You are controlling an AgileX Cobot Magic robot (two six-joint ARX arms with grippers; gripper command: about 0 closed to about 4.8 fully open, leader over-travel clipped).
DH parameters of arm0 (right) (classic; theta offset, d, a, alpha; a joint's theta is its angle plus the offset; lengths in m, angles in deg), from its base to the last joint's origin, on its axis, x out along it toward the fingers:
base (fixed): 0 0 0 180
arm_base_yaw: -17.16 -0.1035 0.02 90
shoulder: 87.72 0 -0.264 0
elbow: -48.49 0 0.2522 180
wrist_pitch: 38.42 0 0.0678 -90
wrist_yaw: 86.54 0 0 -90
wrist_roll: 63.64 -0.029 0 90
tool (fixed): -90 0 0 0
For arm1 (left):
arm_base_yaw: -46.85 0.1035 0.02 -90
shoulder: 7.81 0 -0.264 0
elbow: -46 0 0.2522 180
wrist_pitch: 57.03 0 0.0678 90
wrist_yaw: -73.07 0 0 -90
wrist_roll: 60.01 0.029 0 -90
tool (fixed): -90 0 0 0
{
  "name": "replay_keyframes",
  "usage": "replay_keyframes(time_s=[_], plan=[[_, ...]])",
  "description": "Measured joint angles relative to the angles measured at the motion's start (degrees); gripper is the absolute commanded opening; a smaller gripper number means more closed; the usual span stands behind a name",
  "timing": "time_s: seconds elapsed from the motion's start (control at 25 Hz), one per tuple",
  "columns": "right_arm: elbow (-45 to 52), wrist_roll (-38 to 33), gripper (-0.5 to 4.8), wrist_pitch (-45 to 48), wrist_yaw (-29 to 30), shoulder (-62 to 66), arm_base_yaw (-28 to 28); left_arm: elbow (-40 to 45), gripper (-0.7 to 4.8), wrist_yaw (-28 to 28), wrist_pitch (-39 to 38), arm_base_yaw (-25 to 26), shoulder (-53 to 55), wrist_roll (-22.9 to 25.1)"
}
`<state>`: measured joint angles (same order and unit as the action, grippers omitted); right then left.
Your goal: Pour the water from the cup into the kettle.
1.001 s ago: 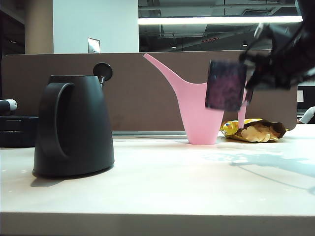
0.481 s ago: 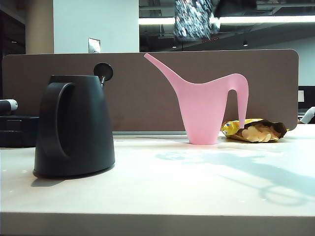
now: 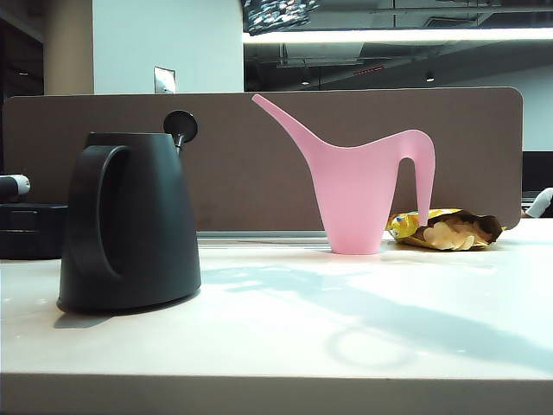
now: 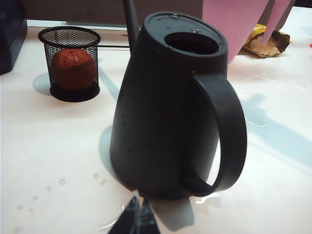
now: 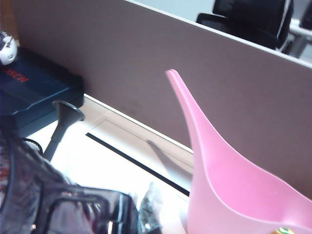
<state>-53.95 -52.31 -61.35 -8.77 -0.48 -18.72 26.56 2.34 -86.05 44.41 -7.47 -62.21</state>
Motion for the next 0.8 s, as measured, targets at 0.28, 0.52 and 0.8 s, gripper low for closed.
replay_keyframes(time_s=[0.28,0.52,0.8], plan=[[-6.19,12.59,-0.05,-3.78,-7.78,9.64,-7.13,0.0,-0.05,0.02,0.0,0.0,0.0,0.0],[-6.27,21.57,-0.05,-3.32,-12.17,13.33,-10.95,0.0,-0.05,0.02,-0.02,0.0,0.0,0.0],[-6.54,33.42,-0.05,1.2,-14.86,15.23,-13.75,0.0,-0.05,0.02,0.0,0.0,0.0,0.0]])
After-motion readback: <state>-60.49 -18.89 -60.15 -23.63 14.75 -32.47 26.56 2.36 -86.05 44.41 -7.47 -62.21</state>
